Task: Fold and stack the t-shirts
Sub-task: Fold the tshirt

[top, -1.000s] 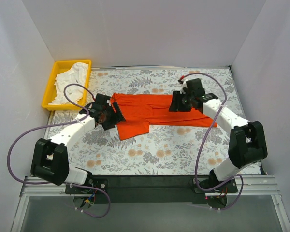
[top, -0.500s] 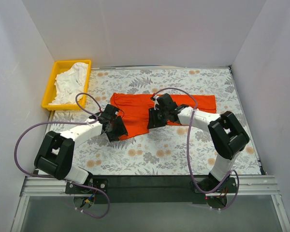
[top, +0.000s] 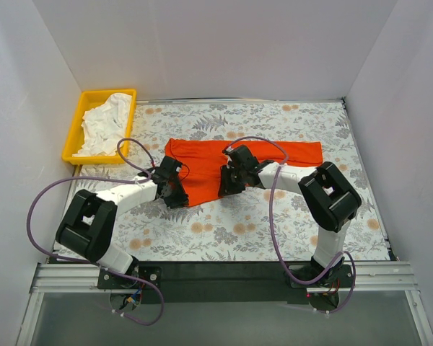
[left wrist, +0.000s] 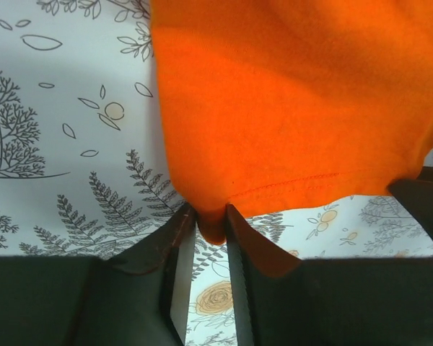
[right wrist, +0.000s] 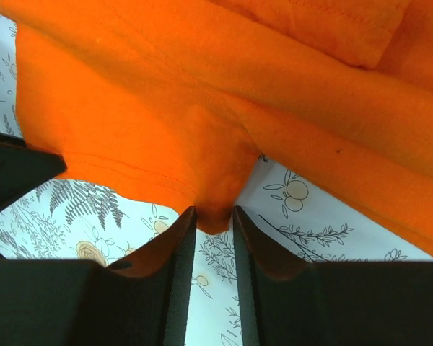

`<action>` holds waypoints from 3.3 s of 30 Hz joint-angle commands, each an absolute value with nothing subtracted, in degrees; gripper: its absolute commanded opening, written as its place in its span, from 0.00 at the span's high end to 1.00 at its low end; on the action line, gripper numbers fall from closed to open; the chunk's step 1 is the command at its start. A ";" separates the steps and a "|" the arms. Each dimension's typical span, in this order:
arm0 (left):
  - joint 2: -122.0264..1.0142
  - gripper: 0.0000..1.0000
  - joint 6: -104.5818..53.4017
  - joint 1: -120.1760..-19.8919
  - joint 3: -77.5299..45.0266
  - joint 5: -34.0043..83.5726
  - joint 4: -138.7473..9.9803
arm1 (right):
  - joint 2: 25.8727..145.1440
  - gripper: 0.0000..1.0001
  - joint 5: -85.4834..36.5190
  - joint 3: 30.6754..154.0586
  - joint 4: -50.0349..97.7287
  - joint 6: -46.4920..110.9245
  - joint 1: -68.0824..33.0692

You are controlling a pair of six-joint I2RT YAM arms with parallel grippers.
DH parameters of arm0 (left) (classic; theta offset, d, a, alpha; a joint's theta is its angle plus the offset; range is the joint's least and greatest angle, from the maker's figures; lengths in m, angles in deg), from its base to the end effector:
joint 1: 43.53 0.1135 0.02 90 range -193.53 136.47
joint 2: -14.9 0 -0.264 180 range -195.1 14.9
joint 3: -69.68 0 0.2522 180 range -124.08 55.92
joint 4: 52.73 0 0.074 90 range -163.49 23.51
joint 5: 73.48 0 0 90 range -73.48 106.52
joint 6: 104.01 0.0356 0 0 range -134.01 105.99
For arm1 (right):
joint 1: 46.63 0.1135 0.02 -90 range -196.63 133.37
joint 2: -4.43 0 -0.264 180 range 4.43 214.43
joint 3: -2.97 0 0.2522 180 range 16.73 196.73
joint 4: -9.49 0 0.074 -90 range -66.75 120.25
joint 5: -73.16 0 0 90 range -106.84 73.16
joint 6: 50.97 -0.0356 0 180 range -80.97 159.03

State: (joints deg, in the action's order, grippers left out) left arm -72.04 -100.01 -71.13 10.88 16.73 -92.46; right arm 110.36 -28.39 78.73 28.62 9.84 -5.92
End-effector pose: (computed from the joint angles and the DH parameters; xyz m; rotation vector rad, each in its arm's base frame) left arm 0.2388 -0.1250 0.1567 -1.4115 2.5277 -0.4766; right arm 0.2845 0.2542 0.1581 -0.3534 2.5444 0.7582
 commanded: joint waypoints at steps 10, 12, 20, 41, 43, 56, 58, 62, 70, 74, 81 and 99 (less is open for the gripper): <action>-71.23 1.00 -96.46 -71.40 5.39 13.01 -93.29 | 109.02 0.99 -24.14 82.03 29.57 12.21 -5.41; -71.84 1.00 -94.97 -71.13 0.56 11.43 -93.56 | 108.75 0.99 -23.35 84.65 31.68 13.10 -5.94; -81.84 1.00 -86.45 -69.73 -16.23 10.19 -93.12 | 110.33 0.99 -23.78 92.57 35.46 14.24 -9.71; -96.28 1.00 -78.96 -67.62 -31.45 8.44 -82.93 | 122.37 0.99 -30.11 106.12 36.96 14.33 -19.12; -96.81 1.00 -78.96 -67.70 -31.45 8.52 -82.75 | 123.08 0.99 -30.72 106.82 37.22 14.60 -19.21; -97.78 1.00 -82.65 -67.62 -26.88 6.86 -81.96 | 125.98 0.96 -29.59 108.67 38.46 16.97 -19.48; -97.86 1.00 -83.79 -67.62 -25.74 6.68 -82.04 | 126.07 0.96 -29.06 108.76 38.46 17.23 -19.48; -96.64 1.00 -88.27 -67.18 -23.11 5.45 -83.89 | 126.33 0.96 -28.71 108.93 38.63 17.76 -19.48; -93.21 1.00 -92.84 -66.83 -19.76 6.50 -86.26 | 126.33 0.96 -29.14 109.63 38.72 18.64 -19.48; -92.59 1.00 -94.60 -66.39 -17.74 7.38 -86.53 | 126.59 0.94 -29.23 109.98 38.98 19.08 -19.48; -93.38 0.91 -95.13 -66.21 -17.91 9.14 -86.44 | 125.02 0.72 -29.06 109.99 40.39 21.53 -19.56; -81.78 0.72 -92.85 -64.19 -5.10 5.98 -85.92 | 104.62 0.65 -23.35 86.88 43.38 22.25 -17.10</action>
